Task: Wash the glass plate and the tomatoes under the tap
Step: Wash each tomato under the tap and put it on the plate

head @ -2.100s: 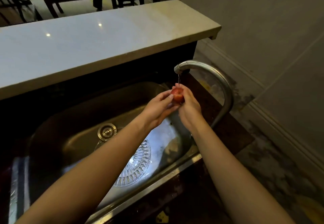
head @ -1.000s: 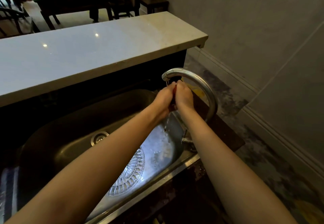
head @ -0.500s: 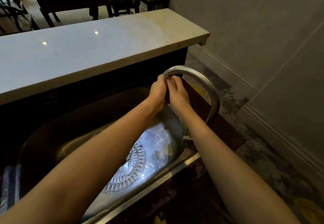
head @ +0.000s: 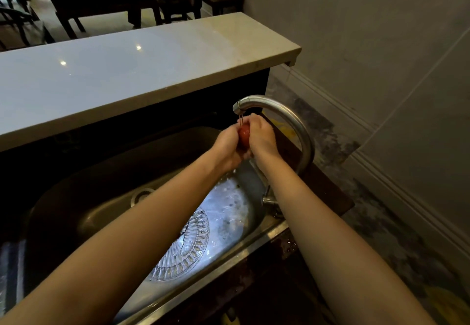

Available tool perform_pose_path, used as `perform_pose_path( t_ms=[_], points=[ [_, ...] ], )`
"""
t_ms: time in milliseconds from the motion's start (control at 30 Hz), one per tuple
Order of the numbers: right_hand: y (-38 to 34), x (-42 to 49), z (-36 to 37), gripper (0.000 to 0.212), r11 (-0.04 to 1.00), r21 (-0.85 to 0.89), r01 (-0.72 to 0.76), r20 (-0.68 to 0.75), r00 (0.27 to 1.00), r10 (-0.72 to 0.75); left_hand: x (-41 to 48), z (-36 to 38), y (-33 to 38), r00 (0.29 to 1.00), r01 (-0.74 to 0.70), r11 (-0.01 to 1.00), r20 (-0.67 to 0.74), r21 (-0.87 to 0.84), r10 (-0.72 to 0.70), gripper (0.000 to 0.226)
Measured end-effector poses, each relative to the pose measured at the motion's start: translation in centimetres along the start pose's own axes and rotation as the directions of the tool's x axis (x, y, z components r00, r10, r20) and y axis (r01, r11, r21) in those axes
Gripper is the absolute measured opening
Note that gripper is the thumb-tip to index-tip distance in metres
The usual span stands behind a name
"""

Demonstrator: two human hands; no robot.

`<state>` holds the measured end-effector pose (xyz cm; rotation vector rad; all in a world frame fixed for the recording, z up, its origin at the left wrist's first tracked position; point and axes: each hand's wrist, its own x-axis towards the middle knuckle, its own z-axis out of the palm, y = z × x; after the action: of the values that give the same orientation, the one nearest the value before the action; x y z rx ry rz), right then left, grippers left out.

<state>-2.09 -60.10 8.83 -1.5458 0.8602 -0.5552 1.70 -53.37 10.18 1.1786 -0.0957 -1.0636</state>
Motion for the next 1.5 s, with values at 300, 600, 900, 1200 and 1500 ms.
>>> perform_pose_path(
  t_ms=[300, 600, 900, 1200, 1500],
  points=[
    [0.6, -0.7, -1.0, 0.031, 0.979, -0.134, 0.156, 0.290, 0.950, -0.112, 0.7, -1.2, 1.3, 0.996, 0.093, 0.991, 0.002, 0.100, -0.093, 0.044],
    [0.4, -1.1, 1.2, 0.034, 0.927, -0.282, 0.247, 0.218, 0.957, -0.189, 1.1, -1.5, 0.9, 0.995, 0.097, 0.995, -0.028, -0.012, -0.097, 0.045],
    [-0.1, -1.0, 1.3, 0.035, 0.964, -0.240, 0.113, 0.166, 0.983, -0.074, 1.0, -1.4, 0.8, 0.996, 0.093, 0.996, -0.001, 0.010, -0.093, 0.046],
    [1.8, -1.1, -0.6, 0.036, 0.970, -0.163, 0.178, 0.197, 0.970, -0.145, 0.7, -1.8, 1.0, 0.995, 0.034, 0.999, 0.096, -0.017, -0.032, 0.041],
    [1.4, -2.4, -1.6, 0.055, 0.885, -0.302, 0.354, 0.203, 0.931, -0.303, 0.3, -2.0, 0.7, 0.988, 0.053, 0.998, 0.142, 0.029, -0.057, 0.044]
  ],
)
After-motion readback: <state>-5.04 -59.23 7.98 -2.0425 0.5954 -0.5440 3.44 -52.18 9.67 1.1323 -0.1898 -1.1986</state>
